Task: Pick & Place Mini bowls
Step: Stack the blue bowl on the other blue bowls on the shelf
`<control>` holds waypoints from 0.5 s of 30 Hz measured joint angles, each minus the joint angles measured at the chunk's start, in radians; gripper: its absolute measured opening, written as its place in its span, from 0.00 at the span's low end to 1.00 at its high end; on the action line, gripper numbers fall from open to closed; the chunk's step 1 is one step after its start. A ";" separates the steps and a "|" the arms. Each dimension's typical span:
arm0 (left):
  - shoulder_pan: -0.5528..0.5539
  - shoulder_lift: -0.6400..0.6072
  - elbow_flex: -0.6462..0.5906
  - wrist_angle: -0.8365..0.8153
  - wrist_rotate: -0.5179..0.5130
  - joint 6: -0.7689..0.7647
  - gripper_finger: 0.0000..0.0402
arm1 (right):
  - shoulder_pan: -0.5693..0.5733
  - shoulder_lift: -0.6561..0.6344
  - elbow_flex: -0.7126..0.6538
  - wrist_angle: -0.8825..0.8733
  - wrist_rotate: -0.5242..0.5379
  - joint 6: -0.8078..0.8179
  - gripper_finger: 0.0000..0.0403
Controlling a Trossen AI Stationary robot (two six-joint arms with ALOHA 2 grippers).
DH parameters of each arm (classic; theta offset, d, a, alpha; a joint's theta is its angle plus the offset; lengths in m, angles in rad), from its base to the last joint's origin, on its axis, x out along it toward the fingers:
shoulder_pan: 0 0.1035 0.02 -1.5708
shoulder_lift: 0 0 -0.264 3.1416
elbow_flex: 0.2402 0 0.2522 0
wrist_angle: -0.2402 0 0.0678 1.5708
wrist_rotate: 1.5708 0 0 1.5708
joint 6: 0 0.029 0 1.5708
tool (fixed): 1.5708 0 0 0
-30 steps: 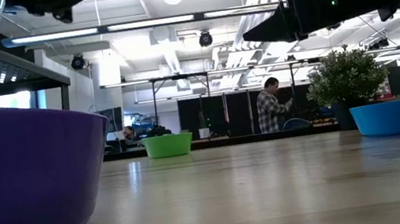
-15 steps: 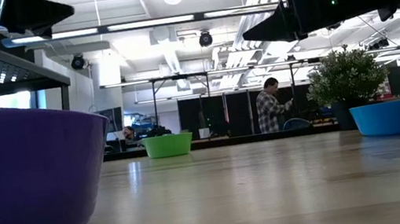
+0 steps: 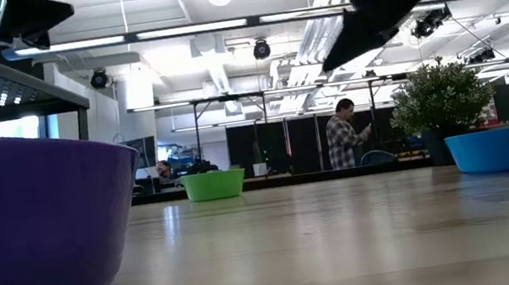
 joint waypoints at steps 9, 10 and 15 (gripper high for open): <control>0.000 0.000 0.000 -0.045 0.022 -0.026 0.00 | 0.169 0.000 0.169 -0.672 0.002 0.416 0.02; 0.000 0.000 0.000 -0.045 0.022 -0.026 0.00 | 0.193 0.000 0.169 -0.708 -0.011 0.459 0.04; 0.000 0.000 0.000 -0.045 0.022 -0.026 0.00 | 0.335 0.001 0.169 -0.804 -0.150 0.699 0.17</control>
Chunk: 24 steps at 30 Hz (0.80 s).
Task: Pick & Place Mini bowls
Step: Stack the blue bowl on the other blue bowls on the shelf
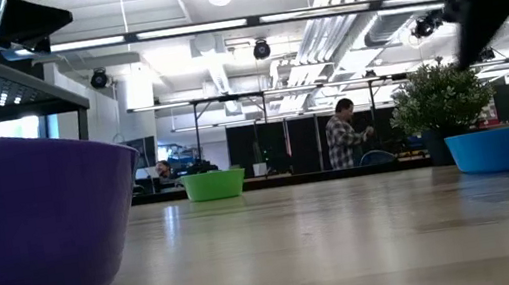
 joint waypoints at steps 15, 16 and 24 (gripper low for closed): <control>0.000 0.000 0.000 0.000 0.001 -0.002 0.00 | 0.442 0.139 -0.001 0.245 -0.022 0.322 0.26; 0.000 0.000 0.000 0.000 0.001 -0.002 0.00 | 0.449 0.157 -0.001 0.292 -0.032 0.312 0.26; 0.000 0.000 0.000 0.000 0.001 -0.002 0.00 | 0.458 0.244 -0.001 0.381 -0.154 0.354 0.26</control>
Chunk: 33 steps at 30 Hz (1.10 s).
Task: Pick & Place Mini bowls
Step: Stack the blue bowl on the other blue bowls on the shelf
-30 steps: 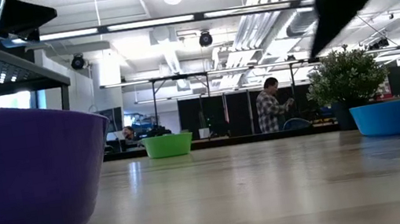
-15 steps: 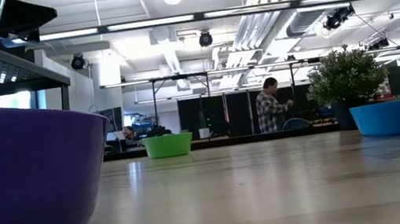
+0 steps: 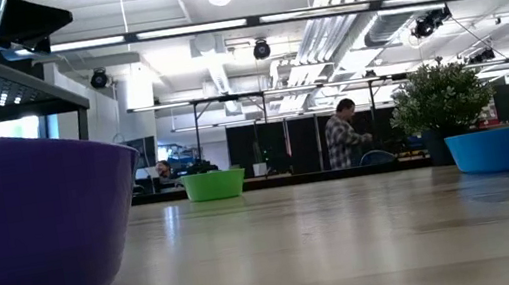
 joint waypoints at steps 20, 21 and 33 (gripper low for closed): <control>0.000 0.000 0.000 -0.033 0.000 -0.019 0.00 | 0.066 -0.003 0.216 -0.446 -0.153 0.502 0.26; 0.000 0.000 0.000 -0.034 0.000 -0.020 0.00 | 0.079 -0.003 0.213 -0.465 -0.155 0.551 0.26; 0.000 0.000 0.000 -0.031 0.000 -0.020 0.00 | 0.142 -0.002 0.010 -0.225 -0.174 0.713 0.26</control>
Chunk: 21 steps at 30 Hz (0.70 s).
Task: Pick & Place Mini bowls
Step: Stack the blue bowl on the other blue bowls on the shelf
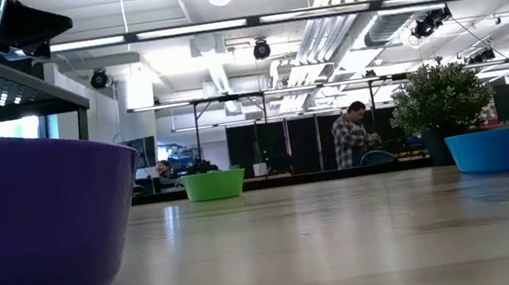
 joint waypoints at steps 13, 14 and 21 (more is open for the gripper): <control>0.000 0.000 0.000 0.000 0.000 0.000 0.00 | -0.002 0.000 -0.102 0.104 -0.001 -0.018 0.25; 0.000 0.000 0.000 0.000 0.000 0.000 0.00 | -0.002 0.000 -0.109 0.118 0.000 -0.019 0.25; 0.000 0.000 0.000 -0.001 0.000 0.000 0.00 | -0.011 0.000 -0.162 0.228 -0.049 -0.052 0.05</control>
